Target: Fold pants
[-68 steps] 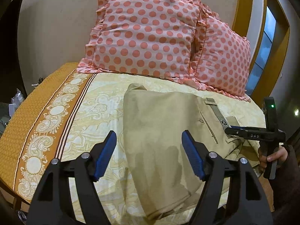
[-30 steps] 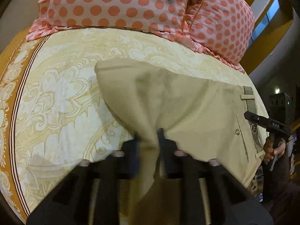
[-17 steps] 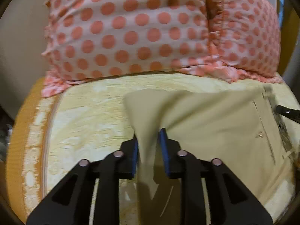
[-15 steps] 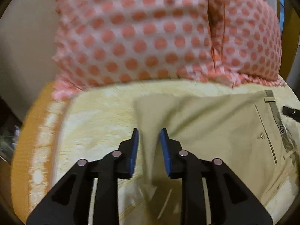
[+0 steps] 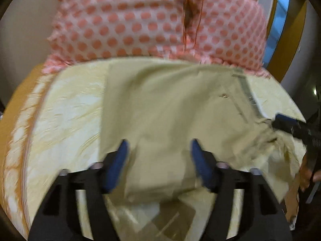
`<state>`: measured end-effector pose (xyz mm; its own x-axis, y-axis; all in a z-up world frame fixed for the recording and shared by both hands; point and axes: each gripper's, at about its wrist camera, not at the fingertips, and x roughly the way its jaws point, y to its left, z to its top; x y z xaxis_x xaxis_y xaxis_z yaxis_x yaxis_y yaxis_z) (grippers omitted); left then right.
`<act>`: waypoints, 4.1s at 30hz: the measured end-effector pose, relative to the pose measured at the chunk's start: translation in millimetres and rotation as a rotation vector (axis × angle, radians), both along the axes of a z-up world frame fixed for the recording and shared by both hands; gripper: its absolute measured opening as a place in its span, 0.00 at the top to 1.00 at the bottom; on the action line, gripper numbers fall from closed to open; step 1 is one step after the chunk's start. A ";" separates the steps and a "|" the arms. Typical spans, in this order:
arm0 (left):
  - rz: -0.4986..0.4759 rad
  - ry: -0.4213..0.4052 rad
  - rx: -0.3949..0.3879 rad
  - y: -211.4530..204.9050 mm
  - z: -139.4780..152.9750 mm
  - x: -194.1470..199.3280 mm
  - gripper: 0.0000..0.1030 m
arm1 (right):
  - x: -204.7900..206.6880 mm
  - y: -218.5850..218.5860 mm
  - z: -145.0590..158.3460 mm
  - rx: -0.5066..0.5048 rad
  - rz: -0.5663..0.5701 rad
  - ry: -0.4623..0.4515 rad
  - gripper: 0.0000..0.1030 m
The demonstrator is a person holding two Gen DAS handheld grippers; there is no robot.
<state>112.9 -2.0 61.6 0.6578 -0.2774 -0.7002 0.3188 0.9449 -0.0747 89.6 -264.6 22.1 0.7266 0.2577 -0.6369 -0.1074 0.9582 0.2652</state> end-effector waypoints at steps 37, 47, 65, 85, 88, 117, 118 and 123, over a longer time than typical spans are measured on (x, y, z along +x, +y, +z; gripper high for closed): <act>0.151 -0.125 0.081 16.9 -56.0 -90.7 0.02 | -51.2 62.7 -65.8 -0.238 -0.193 -0.117 0.01; 0.151 -0.125 0.081 17.1 -56.0 -90.7 0.02 | -51.3 63.0 -65.1 -0.238 -0.197 -0.116 0.01; 0.152 -0.125 0.081 16.7 -56.1 -90.8 0.02 | -50.9 62.8 -65.4 -0.239 -0.196 -0.118 0.01; 0.152 -0.126 0.081 16.9 -56.2 -90.8 0.02 | -50.9 63.2 -65.2 -0.239 -0.197 -0.120 0.01; 0.152 -0.126 0.081 16.8 -56.2 -90.7 0.02 | -51.1 63.3 -65.3 -0.239 -0.197 -0.121 0.01; 0.154 -0.124 0.081 18.8 -55.0 -86.8 0.02 | -50.3 64.6 -65.7 -0.240 -0.201 -0.125 0.01; 0.155 -0.122 0.082 19.0 -54.8 -86.1 0.02 | -50.5 64.6 -65.9 -0.240 -0.201 -0.125 0.01; 0.156 -0.124 0.082 19.1 -54.5 -85.6 0.02 | -50.2 64.4 -66.1 -0.240 -0.201 -0.125 0.01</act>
<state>27.3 17.1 7.1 0.7712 -0.1113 -0.6268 0.1703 0.9848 0.0348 39.5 -200.2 -44.0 0.8239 -0.0453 -0.5649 0.0729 0.9970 0.0265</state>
